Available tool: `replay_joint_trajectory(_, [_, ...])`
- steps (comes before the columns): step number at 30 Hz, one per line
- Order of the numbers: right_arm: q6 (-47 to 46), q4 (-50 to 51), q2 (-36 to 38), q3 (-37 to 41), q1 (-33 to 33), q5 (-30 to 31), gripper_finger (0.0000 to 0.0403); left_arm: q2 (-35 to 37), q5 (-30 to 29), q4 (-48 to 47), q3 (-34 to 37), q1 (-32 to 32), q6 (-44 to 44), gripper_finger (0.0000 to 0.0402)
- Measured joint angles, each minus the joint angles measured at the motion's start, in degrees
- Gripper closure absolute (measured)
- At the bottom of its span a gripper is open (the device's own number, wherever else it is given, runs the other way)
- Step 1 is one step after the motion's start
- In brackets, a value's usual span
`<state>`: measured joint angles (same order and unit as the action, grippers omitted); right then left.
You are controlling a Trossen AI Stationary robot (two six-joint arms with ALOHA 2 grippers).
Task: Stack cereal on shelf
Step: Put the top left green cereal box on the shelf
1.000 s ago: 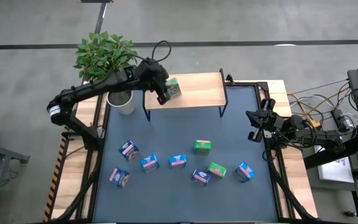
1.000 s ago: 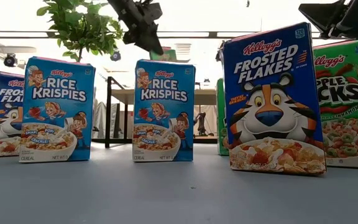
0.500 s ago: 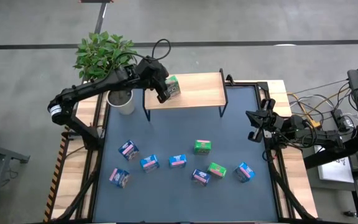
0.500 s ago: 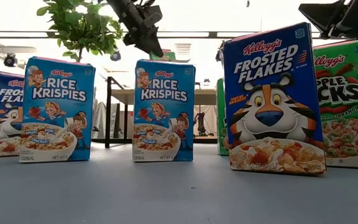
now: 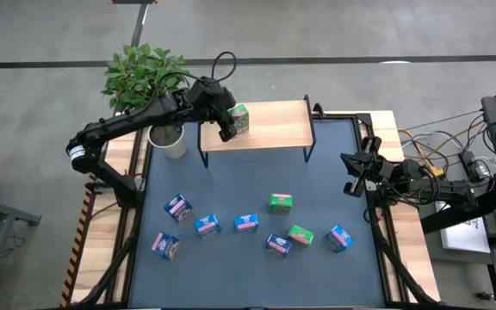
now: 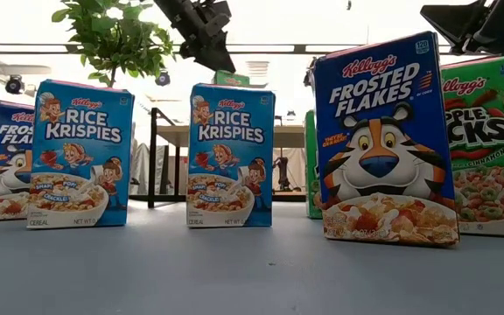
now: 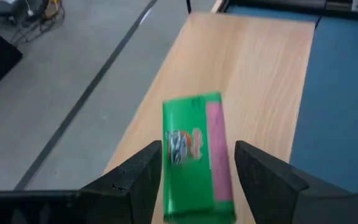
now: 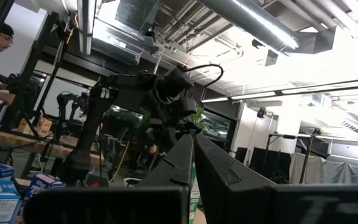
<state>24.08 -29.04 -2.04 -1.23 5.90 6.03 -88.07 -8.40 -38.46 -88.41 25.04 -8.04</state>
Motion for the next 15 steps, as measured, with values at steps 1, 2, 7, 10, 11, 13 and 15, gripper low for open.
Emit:
replay_joint_trajectory(1, [0.0,0.0,0.0,0.0,0.0,0.0,0.0394,0.0,0.0,-0.1,-0.5,-0.2,-0.5,0.0218])
replay_joint_trajectory(2, [0.0,0.0,0.0,0.0,0.0,0.0,0.0394,0.0,0.0,-0.1,-1.2,-0.5,-0.9,0.0221])
replay_joint_trajectory(7, [0.5,0.0,0.0,0.0,0.0,0.0,0.0394,0.2,0.0,1.7,-3.1,-1.9,-3.6,0.0247])
replay_joint_trajectory(10, [0.6,0.0,0.0,0.0,0.0,0.0,0.0394,-0.2,-0.1,0.6,-2.4,-2.4,-4.2,0.0283])
replay_joint_trajectory(11, [0.5,0.0,0.0,0.0,0.0,0.0,0.0394,-0.3,-0.2,0.3,-2.2,-2.5,-4.2,0.0297])
replay_joint_trajectory(13, [0.2,0.0,0.0,0.0,0.0,0.0,0.0394,-0.4,-0.3,-0.6,-1.7,-2.5,-4.2,0.0327])
replay_joint_trajectory(15, [0.2,0.0,0.0,0.0,0.0,0.0,0.0394,-0.4,-1.0,-0.6,-1.1,-2.5,-4.2,0.0356])
